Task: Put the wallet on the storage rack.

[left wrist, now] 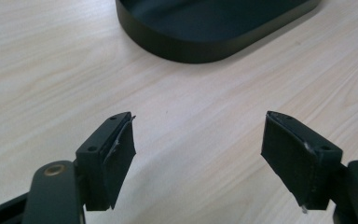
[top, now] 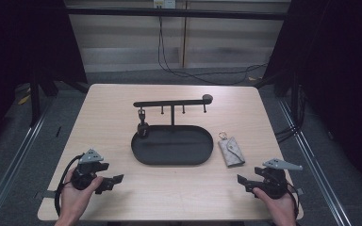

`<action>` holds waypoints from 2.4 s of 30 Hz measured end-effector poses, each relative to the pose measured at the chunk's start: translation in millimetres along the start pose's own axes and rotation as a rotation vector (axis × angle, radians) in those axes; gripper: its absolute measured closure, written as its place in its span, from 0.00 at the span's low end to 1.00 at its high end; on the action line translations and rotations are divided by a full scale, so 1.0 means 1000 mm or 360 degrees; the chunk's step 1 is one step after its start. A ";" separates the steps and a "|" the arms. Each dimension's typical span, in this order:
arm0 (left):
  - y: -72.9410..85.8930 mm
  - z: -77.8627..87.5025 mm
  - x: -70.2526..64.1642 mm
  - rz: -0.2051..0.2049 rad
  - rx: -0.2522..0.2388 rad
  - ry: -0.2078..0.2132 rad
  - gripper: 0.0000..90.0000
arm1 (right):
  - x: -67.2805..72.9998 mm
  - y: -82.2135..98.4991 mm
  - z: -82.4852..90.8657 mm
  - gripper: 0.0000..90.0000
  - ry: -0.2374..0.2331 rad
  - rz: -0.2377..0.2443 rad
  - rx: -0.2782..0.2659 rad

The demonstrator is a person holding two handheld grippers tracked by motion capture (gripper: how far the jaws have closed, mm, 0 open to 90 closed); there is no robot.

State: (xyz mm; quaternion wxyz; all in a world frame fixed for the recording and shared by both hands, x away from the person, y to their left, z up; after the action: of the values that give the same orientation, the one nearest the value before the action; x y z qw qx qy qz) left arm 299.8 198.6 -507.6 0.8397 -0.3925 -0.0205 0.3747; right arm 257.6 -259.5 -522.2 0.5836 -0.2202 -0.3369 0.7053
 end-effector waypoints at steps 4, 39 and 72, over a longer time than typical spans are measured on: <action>0.009 0.004 -0.001 0.0052 -0.0032 0.0015 0.27 | -0.001 -0.002 0.000 0.21 -0.0010 -0.0005 0.0004; 0.024 0.006 -0.010 0.0083 -0.0130 0.0139 0.26 | 0.013 -0.064 -0.039 0.28 -0.0031 0.0124 0.0390; 0.022 0.006 -0.011 0.0080 -0.0141 0.0166 0.26 | -0.006 -0.081 -0.097 0.28 0.0148 0.0122 0.0927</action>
State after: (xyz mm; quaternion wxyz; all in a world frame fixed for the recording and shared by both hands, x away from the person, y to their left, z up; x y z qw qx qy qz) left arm 276.6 204.5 -515.6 0.8117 -0.4487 0.0166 0.3735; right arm 381.9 -236.8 -529.5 0.6101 -0.0880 -0.0846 0.7829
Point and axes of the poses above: each handheld gripper's, and its own axes: z roughly backward along the jaws, y roughly out of its underside, x roughly to its left, the point moved 8 cm from there along -z, roughly forward along the jaws, and after that the axes turned 9 degrees about y, right-handed, at the moved point
